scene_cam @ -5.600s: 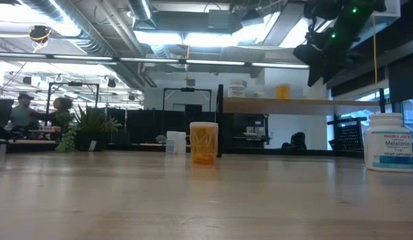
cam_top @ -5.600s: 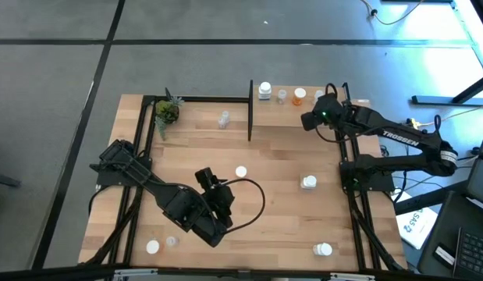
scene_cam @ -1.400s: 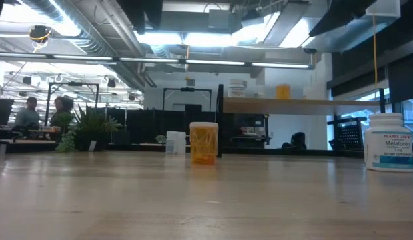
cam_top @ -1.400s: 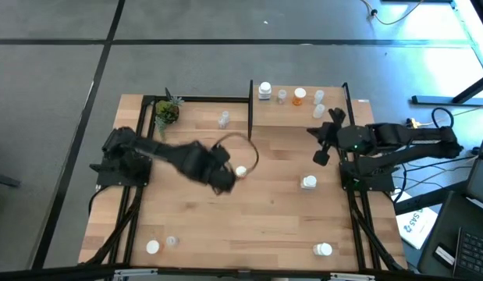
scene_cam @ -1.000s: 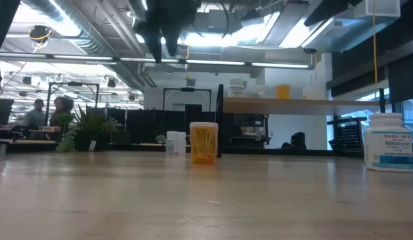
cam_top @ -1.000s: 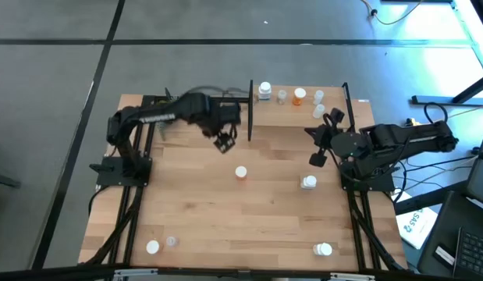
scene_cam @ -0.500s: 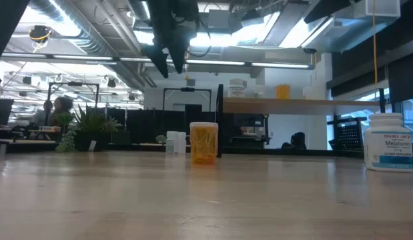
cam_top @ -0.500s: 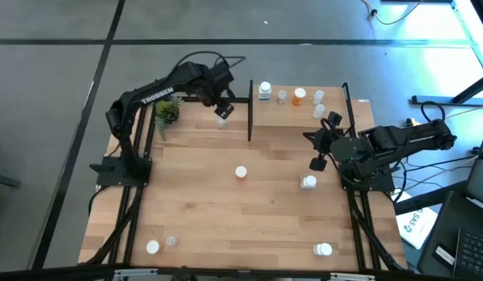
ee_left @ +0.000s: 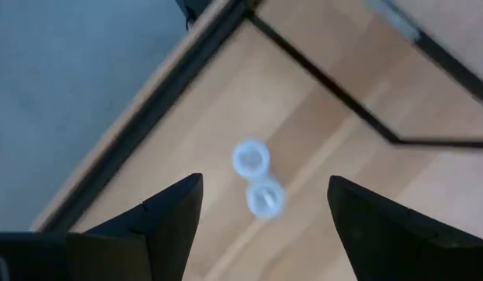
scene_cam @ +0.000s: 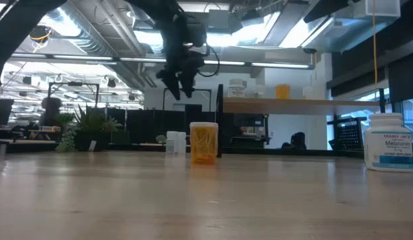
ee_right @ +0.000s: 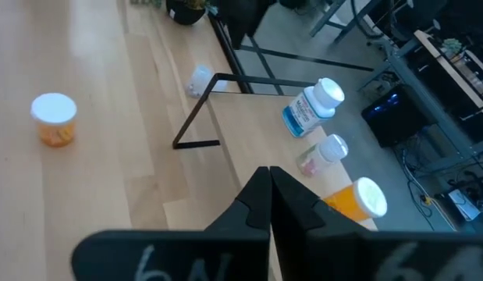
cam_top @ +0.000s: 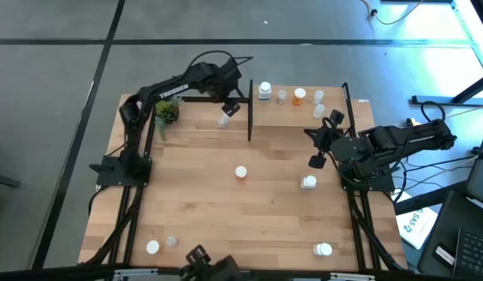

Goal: Pick and place medicine bottles onto shelf by color
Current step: Put the yellow transparent pill bottle on the shelf aligned with the other yellow transparent pill bottle

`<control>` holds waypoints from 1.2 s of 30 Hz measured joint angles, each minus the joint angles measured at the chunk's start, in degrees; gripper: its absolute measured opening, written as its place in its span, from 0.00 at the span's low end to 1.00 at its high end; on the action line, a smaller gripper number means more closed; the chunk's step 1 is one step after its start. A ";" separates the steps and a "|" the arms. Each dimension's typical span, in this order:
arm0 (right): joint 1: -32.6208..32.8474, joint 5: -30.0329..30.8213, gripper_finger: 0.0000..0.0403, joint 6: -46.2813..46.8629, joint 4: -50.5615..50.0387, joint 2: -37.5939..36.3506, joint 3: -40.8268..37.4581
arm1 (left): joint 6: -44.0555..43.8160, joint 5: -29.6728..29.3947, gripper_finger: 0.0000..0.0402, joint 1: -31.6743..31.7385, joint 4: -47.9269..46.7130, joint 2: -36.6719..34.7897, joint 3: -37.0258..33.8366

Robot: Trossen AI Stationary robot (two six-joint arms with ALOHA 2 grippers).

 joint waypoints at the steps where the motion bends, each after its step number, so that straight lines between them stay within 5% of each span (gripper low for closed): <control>1: 0.00 0.00 0.01 0.00 0.00 0.00 -0.02 | 0.52 -0.10 0.67 0.09 0.30 0.67 0.03; 24: 0.00 2.89 0.01 0.00 -0.02 0.00 -0.02 | 4.95 -1.37 0.67 1.88 2.29 11.70 -0.08; 28: 0.00 2.89 0.01 0.02 -0.01 0.00 -0.02 | 5.98 -5.34 0.67 1.83 2.41 11.85 -0.08; 36: 0.00 2.89 0.01 0.17 -0.02 0.00 -0.02 | 5.99 -3.21 0.67 1.84 1.95 11.85 -0.08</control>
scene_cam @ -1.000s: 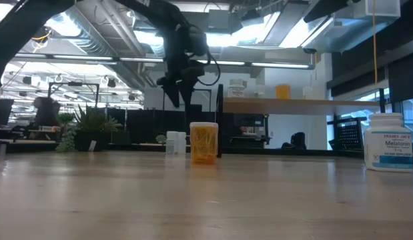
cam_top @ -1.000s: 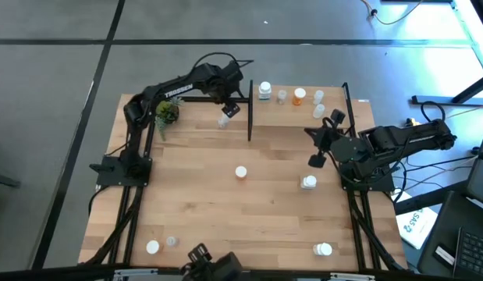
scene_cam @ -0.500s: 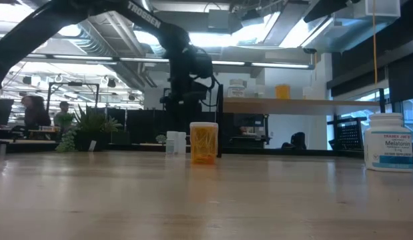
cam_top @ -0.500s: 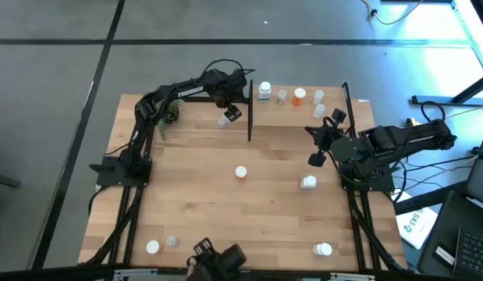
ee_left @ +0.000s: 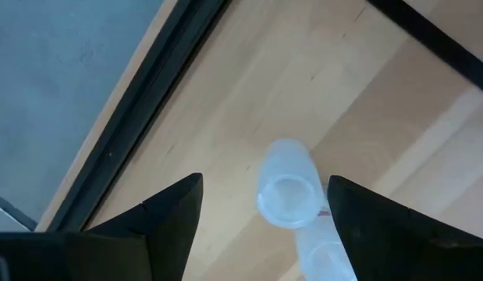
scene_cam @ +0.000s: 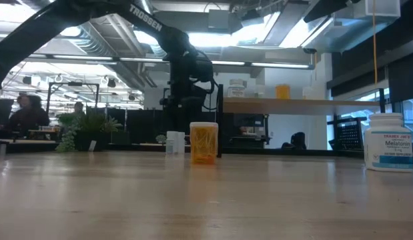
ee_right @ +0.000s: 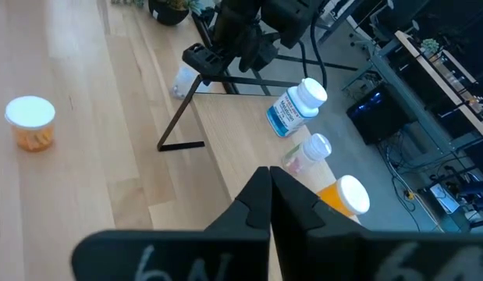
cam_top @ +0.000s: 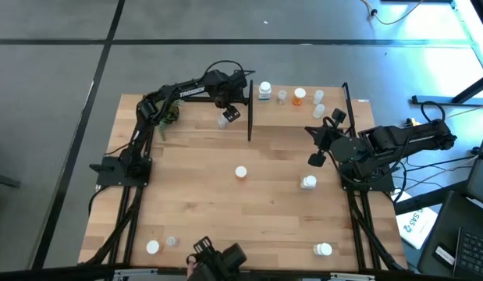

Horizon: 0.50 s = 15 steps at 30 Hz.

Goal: Pick and place medicine bottles onto shelf by color
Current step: Put the yellow transparent pill bottle on the shelf aligned with the other yellow transparent pill bottle

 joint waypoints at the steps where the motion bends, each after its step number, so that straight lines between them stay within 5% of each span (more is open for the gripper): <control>1: 0.00 -0.02 0.01 0.00 0.00 0.00 0.00 | 0.00 0.01 0.67 0.03 -0.02 0.00 0.00; 15: 0.00 -0.04 0.01 -0.02 -0.02 0.00 -0.02 | -0.41 1.68 0.67 0.40 -0.04 0.15 0.00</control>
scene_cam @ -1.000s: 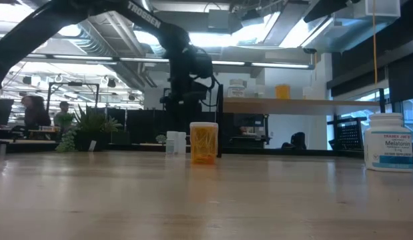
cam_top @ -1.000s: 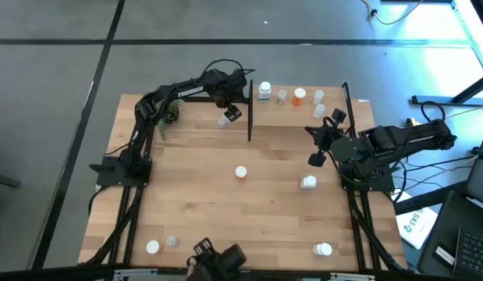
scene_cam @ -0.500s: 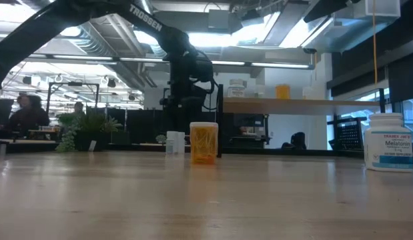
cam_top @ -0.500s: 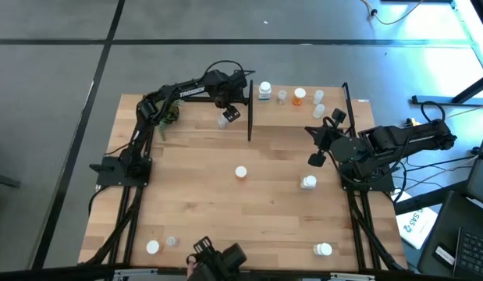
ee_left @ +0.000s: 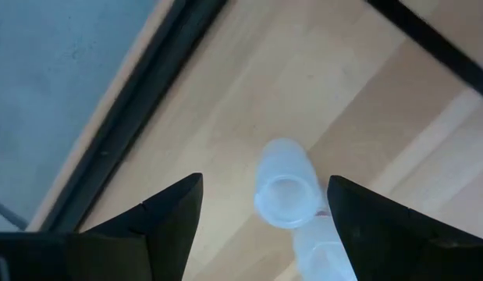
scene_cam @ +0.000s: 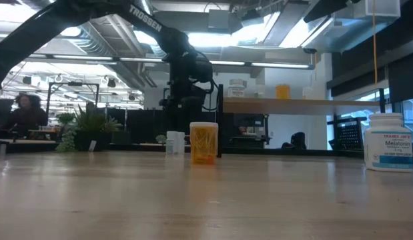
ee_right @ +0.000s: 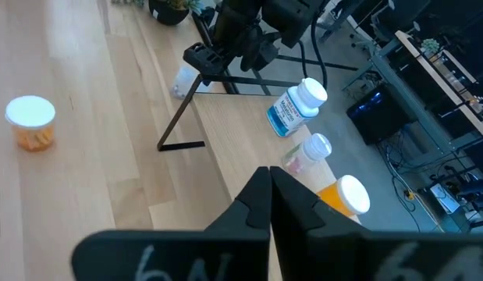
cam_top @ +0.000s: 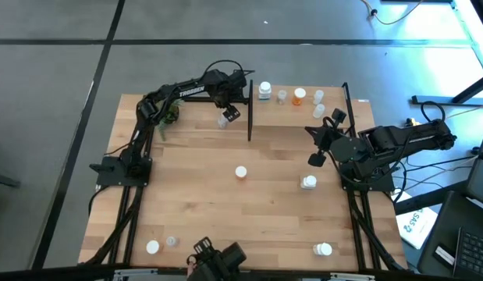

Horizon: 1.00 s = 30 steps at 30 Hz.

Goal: Pick and place medicine bottles onto shelf by color
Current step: Put the yellow transparent pill bottle on the shelf aligned with the other yellow transparent pill bottle

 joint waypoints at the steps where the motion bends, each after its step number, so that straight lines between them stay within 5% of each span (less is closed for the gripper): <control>1: 0.00 0.00 0.01 0.00 0.00 0.00 0.00 | -0.03 0.89 0.67 0.00 -0.01 0.20 0.00; 30: 0.00 -0.04 0.01 -0.13 -0.11 0.00 -0.02 | 1.42 1.32 0.66 0.47 3.79 1.01 -7.06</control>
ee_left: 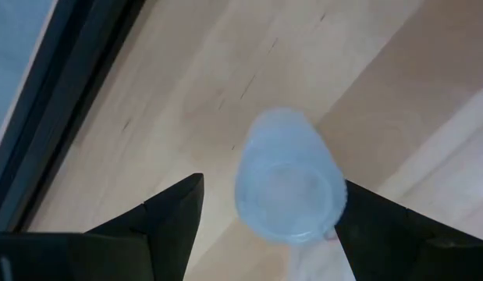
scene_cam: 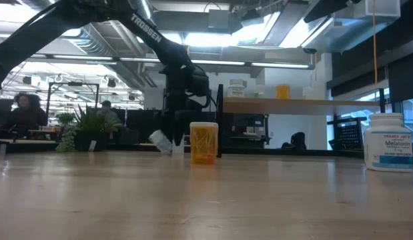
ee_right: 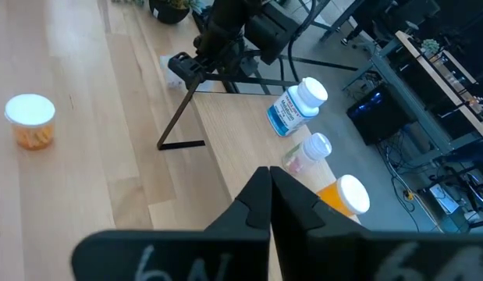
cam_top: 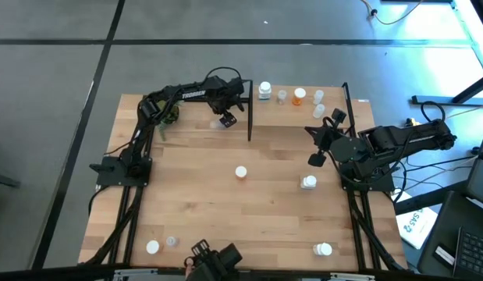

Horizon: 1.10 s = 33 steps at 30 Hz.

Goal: Pick and place medicine bottles onto shelf by color
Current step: Put the yellow transparent pill bottle on the shelf aligned with the other yellow transparent pill bottle

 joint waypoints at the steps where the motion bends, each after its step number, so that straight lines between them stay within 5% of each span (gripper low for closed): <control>1: 0.00 0.02 0.01 0.00 -0.01 0.00 0.00 | 0.31 0.01 0.66 -0.02 0.33 0.00 0.00; 17: -0.02 0.02 0.01 0.02 -0.02 0.00 0.00 | 1.92 -0.01 0.65 -0.10 0.82 -0.02 2.16; 33: -0.02 0.02 0.01 0.17 -0.02 0.00 0.00 | 1.89 0.01 0.44 -0.10 0.84 -0.02 2.16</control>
